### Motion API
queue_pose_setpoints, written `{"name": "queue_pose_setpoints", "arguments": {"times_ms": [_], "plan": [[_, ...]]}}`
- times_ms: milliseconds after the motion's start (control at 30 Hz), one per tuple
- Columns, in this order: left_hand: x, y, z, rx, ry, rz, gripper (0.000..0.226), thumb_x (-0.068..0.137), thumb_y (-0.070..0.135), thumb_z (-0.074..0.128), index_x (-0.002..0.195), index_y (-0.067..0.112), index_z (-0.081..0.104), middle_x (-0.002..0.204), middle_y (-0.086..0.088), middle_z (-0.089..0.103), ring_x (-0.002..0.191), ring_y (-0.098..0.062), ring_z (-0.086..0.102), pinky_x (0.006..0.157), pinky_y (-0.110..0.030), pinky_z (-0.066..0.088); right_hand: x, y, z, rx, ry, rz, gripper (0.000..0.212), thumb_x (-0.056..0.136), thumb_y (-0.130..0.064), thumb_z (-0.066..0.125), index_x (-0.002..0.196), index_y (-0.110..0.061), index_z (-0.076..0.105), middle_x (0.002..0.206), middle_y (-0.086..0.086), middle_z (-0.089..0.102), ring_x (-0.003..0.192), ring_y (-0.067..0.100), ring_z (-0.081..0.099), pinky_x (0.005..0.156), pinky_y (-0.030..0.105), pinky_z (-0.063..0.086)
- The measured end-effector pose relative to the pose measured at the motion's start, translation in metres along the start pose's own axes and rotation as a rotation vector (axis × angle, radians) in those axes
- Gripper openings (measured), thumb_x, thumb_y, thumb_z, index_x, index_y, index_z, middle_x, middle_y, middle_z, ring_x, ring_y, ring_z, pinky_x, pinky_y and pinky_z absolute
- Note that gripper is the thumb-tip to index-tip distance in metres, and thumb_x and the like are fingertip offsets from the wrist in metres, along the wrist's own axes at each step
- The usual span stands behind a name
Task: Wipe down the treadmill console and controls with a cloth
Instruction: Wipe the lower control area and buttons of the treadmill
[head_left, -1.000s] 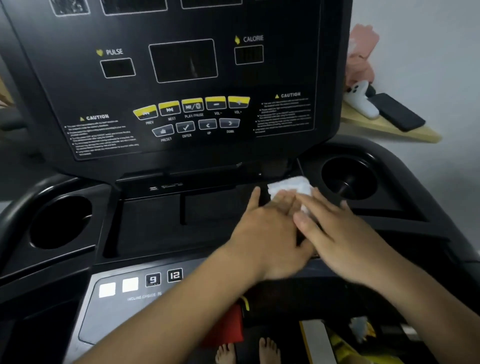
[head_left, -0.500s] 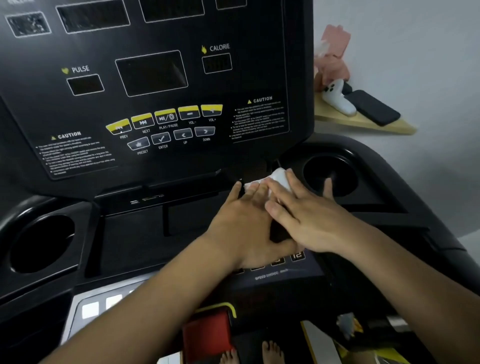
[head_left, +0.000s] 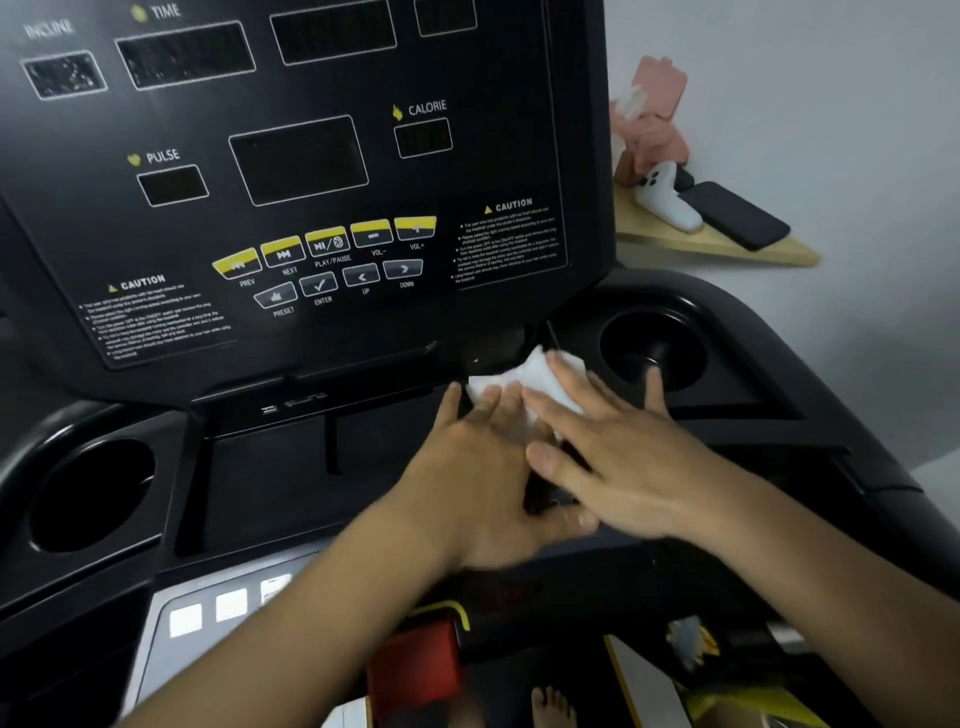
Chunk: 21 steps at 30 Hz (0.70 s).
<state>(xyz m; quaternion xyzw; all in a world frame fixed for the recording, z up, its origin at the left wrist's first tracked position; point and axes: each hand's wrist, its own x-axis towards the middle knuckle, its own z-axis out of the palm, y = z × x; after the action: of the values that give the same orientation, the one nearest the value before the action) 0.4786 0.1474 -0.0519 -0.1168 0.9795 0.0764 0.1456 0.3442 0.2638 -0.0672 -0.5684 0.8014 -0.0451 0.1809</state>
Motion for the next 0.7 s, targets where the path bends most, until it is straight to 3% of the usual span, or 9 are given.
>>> {"name": "queue_pose_setpoints", "arguments": {"times_ms": [100, 300, 433, 500, 567, 700], "plan": [[-0.020, 0.001, 0.007, -0.041, 0.033, -0.017, 0.090, 0.081, 0.084, 0.028, 0.154, 0.042, -0.004, 0.166, -0.009, -0.001, 0.153, -0.021, -0.003, 0.122, -0.052, -0.006, -0.014, -0.007, 0.004, -0.073, 0.008, -0.011, 0.080, 0.078, -0.080, -0.005, 0.150, -0.046, -0.009, 0.152, -0.019, -0.037, 0.148, 0.021, -0.021, 0.110, 0.062, -0.022], [0.006, -0.008, -0.006, 0.050, -0.013, -0.080, 0.086, 0.085, 0.082, 0.023, 0.156, 0.038, 0.004, 0.165, -0.012, -0.004, 0.153, -0.024, -0.005, 0.120, -0.056, -0.010, 0.019, 0.002, -0.007, -0.106, 0.020, 0.090, 0.074, 0.074, -0.082, -0.010, 0.145, -0.059, -0.003, 0.160, -0.007, -0.026, 0.144, 0.037, -0.027, 0.108, 0.068, -0.019], [-0.025, -0.003, 0.009, 0.002, 0.035, -0.059, 0.088, 0.080, 0.085, 0.018, 0.154, 0.043, 0.000, 0.166, -0.012, 0.000, 0.153, -0.025, 0.001, 0.122, -0.052, -0.001, -0.008, -0.009, 0.004, -0.334, 0.122, -0.050, 0.082, 0.087, -0.073, -0.009, 0.153, -0.032, 0.020, 0.164, -0.004, -0.002, 0.149, 0.025, -0.017, 0.109, 0.069, -0.014], [-0.025, -0.004, 0.009, -0.012, 0.036, -0.071, 0.088, 0.078, 0.085, 0.014, 0.154, 0.044, 0.003, 0.166, -0.012, 0.002, 0.153, -0.024, 0.001, 0.122, -0.053, -0.002, -0.009, -0.007, 0.006, -0.229, 0.088, -0.060, 0.083, 0.086, -0.072, -0.007, 0.155, -0.029, 0.011, 0.163, -0.010, -0.007, 0.148, 0.014, -0.018, 0.113, 0.064, -0.015], [-0.010, -0.005, 0.003, -0.012, 0.013, -0.080, 0.085, 0.079, 0.085, 0.016, 0.153, 0.045, 0.007, 0.165, -0.012, 0.004, 0.153, -0.025, 0.000, 0.121, -0.056, -0.006, 0.001, -0.002, 0.002, -0.144, 0.016, -0.017, 0.085, 0.080, -0.073, -0.008, 0.154, -0.032, -0.001, 0.160, -0.016, -0.017, 0.148, 0.013, -0.018, 0.113, 0.060, -0.018], [-0.003, -0.002, -0.002, -0.040, 0.004, -0.069, 0.084, 0.082, 0.084, 0.018, 0.155, 0.043, 0.009, 0.166, -0.011, 0.003, 0.153, -0.025, -0.002, 0.120, -0.056, -0.011, 0.004, 0.001, -0.009, -0.230, 0.050, -0.033, 0.089, 0.080, -0.075, -0.012, 0.155, -0.030, 0.004, 0.161, -0.014, -0.010, 0.147, 0.008, -0.020, 0.113, 0.057, -0.021]]}}
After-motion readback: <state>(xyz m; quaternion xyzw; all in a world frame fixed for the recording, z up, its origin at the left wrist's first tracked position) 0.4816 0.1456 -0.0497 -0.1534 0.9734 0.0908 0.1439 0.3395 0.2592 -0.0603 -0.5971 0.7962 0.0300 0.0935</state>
